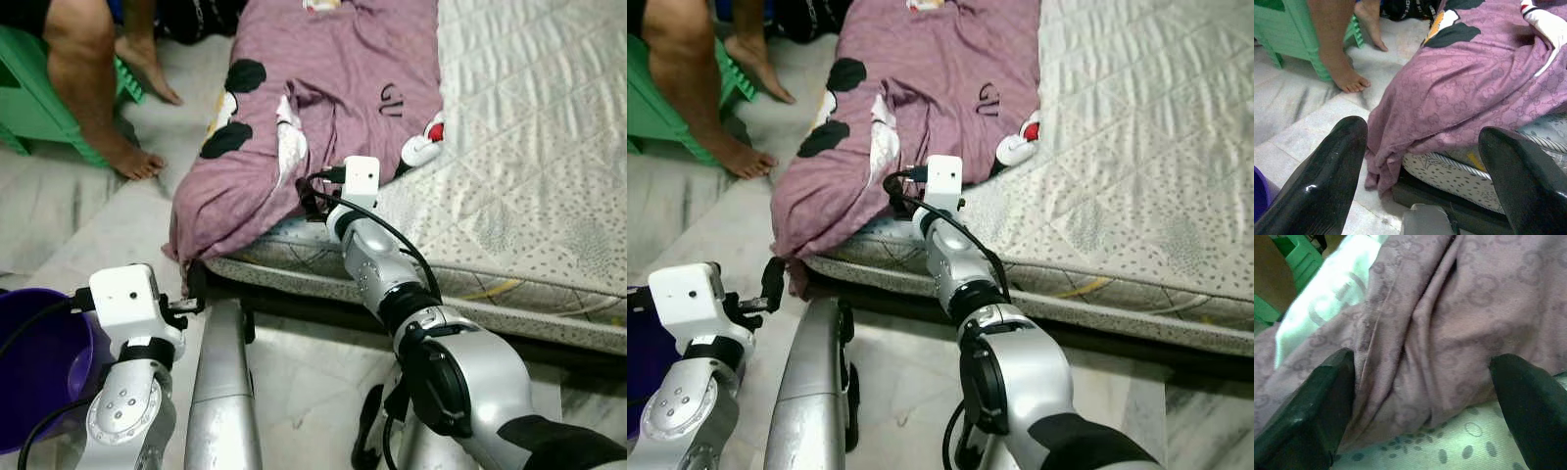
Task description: Clean up the room
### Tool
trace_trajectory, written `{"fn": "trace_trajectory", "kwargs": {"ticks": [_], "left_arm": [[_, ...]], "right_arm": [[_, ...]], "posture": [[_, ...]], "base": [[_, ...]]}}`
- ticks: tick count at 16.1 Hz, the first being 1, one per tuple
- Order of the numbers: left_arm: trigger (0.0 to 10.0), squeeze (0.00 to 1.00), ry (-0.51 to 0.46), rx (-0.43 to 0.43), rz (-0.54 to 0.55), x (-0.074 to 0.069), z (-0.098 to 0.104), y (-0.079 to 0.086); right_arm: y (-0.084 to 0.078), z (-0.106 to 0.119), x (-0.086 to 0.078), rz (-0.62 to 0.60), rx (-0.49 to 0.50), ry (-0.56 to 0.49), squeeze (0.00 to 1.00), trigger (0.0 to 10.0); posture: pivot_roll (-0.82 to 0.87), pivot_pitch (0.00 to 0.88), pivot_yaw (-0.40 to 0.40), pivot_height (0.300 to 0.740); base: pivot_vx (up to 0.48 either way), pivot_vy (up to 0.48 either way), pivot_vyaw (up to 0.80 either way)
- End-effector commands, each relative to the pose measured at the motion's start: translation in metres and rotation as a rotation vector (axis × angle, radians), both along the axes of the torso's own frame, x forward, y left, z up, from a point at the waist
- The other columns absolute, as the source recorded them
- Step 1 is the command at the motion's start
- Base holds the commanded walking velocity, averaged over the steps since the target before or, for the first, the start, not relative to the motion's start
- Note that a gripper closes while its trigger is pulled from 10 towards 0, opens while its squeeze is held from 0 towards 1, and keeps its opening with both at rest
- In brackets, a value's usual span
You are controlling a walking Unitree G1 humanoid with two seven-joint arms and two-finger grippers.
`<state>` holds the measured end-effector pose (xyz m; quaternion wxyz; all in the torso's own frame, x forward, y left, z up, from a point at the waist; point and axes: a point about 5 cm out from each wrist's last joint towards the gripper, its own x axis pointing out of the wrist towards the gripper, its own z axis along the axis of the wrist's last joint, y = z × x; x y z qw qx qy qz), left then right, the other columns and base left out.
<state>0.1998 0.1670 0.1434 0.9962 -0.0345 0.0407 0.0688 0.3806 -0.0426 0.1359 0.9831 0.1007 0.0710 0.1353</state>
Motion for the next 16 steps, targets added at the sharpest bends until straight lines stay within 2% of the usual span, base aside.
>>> {"fn": "trace_trajectory", "kwargs": {"ticks": [1,2,4,10,13,16], "left_arm": [[10.0,0.00,0.007,-0.008,-0.012,-0.003,0.000,0.000],[10.0,0.00,0.017,-0.010,-0.010,-0.002,-0.002,0.000],[10.0,0.00,0.034,-0.018,-0.010,-0.001,-0.004,-0.002],[10.0,0.00,0.037,-0.022,-0.013,-0.004,-0.004,-0.002],[10.0,0.00,0.040,-0.017,-0.011,-0.006,-0.003,-0.001],[10.0,0.00,0.040,-0.011,-0.007,-0.005,-0.002,0.000]], "right_arm": [[-0.002,0.000,0.000,0.000,-0.016,-0.015,0.00,10.0],[-0.009,-0.005,-0.001,-0.018,-0.027,-0.008,0.00,10.0],[-0.012,-0.010,-0.003,-0.026,-0.029,0.001,0.00,10.0],[-0.013,-0.012,-0.003,0.003,-0.053,-0.003,0.00,10.0],[-0.007,-0.011,-0.003,0.024,-0.041,0.023,0.00,10.0],[0.006,-0.006,-0.004,0.035,0.000,0.019,0.00,10.0]], "posture": [[0.31,0.327,0.010,0.537],[0.31,0.329,0.012,0.537],[0.30,0.331,0.012,0.537],[0.32,0.326,0.012,0.537],[0.33,0.329,0.014,0.537],[0.33,0.328,0.015,0.537]], "base": [[0.285,0.000,0.00],[0.000,0.000,0.00],[0.000,0.000,0.00],[0.000,0.000,0.00],[0.000,0.000,0.00],[0.000,0.000,0.00]]}}
